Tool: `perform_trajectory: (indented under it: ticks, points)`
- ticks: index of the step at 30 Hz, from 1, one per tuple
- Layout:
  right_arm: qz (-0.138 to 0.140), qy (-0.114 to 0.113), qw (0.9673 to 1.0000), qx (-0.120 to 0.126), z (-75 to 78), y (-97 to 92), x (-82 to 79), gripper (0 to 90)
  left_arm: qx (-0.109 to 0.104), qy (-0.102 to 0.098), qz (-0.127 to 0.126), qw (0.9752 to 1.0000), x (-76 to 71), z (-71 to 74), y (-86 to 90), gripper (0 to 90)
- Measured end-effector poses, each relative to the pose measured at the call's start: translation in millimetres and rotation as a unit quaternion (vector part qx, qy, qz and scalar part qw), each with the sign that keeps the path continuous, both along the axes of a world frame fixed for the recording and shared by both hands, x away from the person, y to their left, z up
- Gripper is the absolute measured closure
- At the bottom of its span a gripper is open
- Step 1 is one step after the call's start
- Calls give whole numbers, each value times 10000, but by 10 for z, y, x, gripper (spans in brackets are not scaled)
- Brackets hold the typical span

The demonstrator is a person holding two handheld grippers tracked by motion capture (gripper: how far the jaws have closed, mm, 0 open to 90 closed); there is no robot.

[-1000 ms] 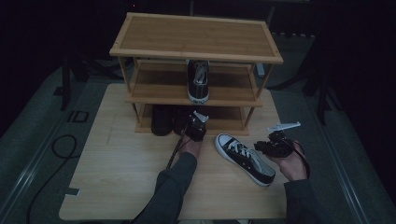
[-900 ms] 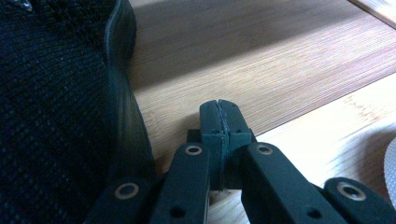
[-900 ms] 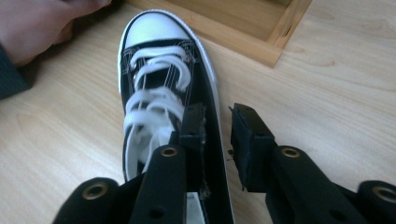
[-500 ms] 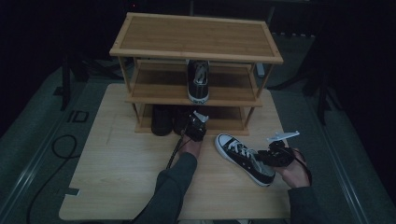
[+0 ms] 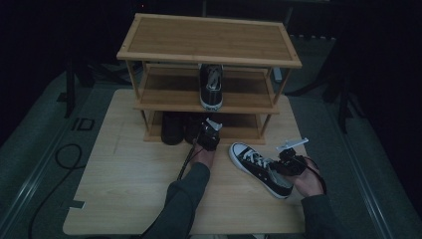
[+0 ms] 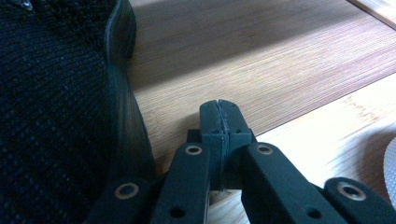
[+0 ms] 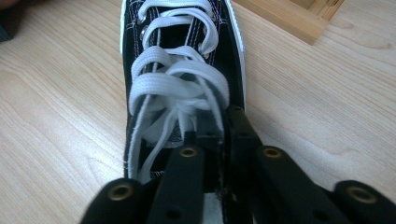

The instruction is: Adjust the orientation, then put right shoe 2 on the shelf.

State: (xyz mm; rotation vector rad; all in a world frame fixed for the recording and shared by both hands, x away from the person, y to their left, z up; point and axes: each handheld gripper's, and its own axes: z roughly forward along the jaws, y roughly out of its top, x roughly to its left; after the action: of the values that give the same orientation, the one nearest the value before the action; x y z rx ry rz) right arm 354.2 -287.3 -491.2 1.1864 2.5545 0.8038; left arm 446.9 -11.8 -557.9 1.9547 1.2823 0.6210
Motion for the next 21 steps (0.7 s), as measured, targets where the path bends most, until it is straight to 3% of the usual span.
perform_trajectory:
  ticks: [12, 21]
  points:
    - [79, 65, 9996, 274, 36, -5, -12, 886, -1, 0, 2, 10000, 0, 0, 0, 900]
    - [165, 57, 9993, 338, 69, -7, -4, 886, 8, -4, 5, 10000, -1, 0, -2, 900]
